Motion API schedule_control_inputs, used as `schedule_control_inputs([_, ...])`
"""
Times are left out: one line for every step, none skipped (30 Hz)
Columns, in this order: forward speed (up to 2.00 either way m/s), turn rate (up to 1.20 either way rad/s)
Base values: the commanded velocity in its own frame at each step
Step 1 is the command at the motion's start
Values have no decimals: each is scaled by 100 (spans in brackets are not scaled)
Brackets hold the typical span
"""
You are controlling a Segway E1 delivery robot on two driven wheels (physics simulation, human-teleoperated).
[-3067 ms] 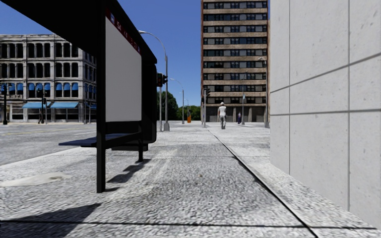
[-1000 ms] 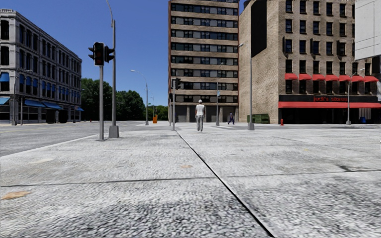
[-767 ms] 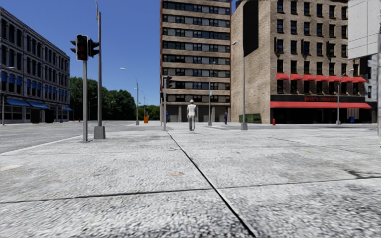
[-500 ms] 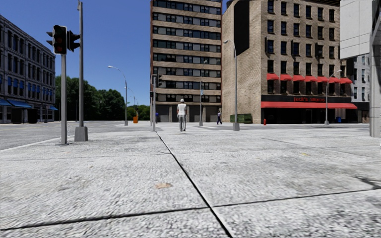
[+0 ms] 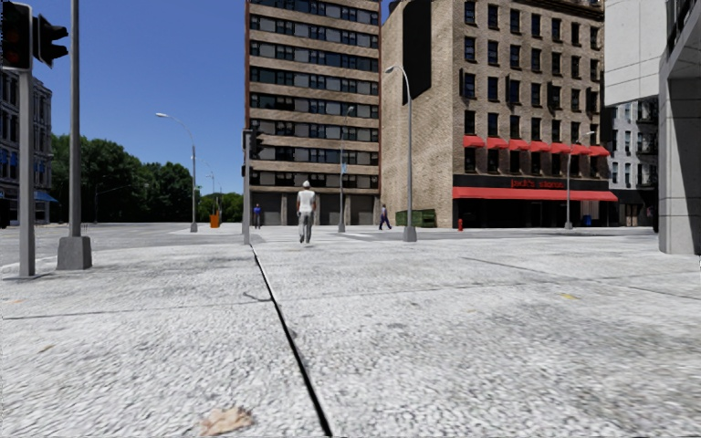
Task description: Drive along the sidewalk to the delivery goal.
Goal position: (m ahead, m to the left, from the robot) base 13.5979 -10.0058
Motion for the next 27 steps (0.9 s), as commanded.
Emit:
schedule_control_inputs([172,-31])
schedule_control_inputs([172,-31])
schedule_control_inputs([172,-31])
schedule_control_inputs([172,-31])
schedule_control_inputs([172,-31])
schedule_control_inputs([172,-31])
schedule_control_inputs([172,-31])
schedule_control_inputs([172,-31])
schedule_control_inputs([172,-31])
schedule_control_inputs([172,-31])
schedule_control_inputs([172,-31])
schedule_control_inputs([172,-32])
schedule_control_inputs([172,-32])
schedule_control_inputs([172,-32])
schedule_control_inputs([172,-33])
schedule_control_inputs([172,-33])
schedule_control_inputs([172,-34])
schedule_control_inputs([172,-35])
schedule_control_inputs([172,-35])
schedule_control_inputs([172,-35])
schedule_control_inputs([172,-36])
schedule_control_inputs([172,-36])
schedule_control_inputs([172,-36])
schedule_control_inputs([172,-36])
schedule_control_inputs([172,-36])
schedule_control_inputs([172,-36])
schedule_control_inputs([172,-36])
